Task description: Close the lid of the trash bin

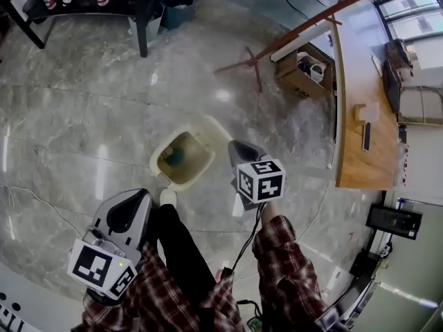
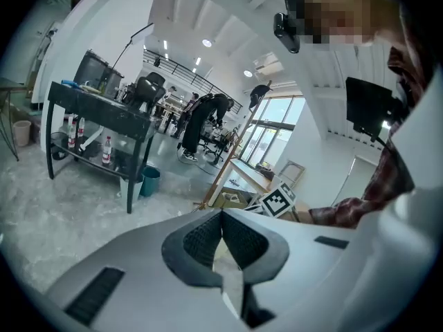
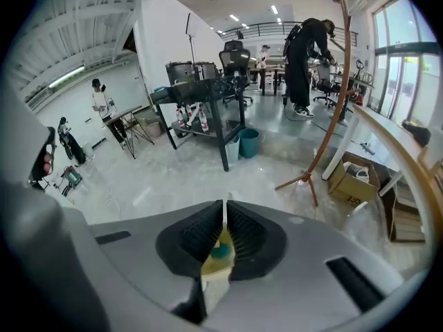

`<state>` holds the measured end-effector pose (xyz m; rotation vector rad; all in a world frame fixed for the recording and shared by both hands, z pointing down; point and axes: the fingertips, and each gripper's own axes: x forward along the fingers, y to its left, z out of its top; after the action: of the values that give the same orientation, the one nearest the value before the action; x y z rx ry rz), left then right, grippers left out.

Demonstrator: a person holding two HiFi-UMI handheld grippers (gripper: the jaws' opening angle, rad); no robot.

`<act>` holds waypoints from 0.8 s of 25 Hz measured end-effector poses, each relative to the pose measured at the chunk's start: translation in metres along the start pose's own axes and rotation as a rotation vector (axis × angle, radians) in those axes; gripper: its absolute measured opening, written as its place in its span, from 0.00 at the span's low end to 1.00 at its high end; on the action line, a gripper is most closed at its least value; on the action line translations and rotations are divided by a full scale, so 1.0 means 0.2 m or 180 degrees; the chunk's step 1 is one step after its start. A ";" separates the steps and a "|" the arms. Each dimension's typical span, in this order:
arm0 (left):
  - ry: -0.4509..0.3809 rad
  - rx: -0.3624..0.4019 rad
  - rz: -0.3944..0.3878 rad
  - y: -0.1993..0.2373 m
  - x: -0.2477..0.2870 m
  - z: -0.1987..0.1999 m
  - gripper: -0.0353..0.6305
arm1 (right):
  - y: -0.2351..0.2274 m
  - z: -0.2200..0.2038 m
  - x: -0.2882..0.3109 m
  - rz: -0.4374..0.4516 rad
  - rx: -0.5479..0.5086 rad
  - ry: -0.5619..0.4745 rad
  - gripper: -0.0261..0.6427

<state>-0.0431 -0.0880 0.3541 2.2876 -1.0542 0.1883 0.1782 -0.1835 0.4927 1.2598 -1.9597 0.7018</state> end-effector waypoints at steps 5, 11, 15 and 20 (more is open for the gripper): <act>0.0057 -0.0161 0.0126 0.08 0.04 -0.13 0.07 | -0.13 -0.08 0.20 0.0032 -0.0088 0.0193 0.06; 0.0072 -0.0390 0.0239 0.14 0.07 -0.31 0.07 | -0.20 -0.13 0.37 0.0116 -0.0266 0.0297 0.08; 0.0131 -0.0469 0.0265 0.15 0.08 -0.41 0.07 | -0.22 -0.15 0.45 0.0261 -0.0336 0.0345 0.13; 0.0156 -0.0540 0.0333 0.17 0.06 -0.48 0.07 | -0.22 -0.18 0.52 0.0430 -0.0264 0.0457 0.14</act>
<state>-0.0476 -0.0570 0.4518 2.0688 -1.1216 0.1888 0.1984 -0.2316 0.6001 1.0070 -1.9476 0.7481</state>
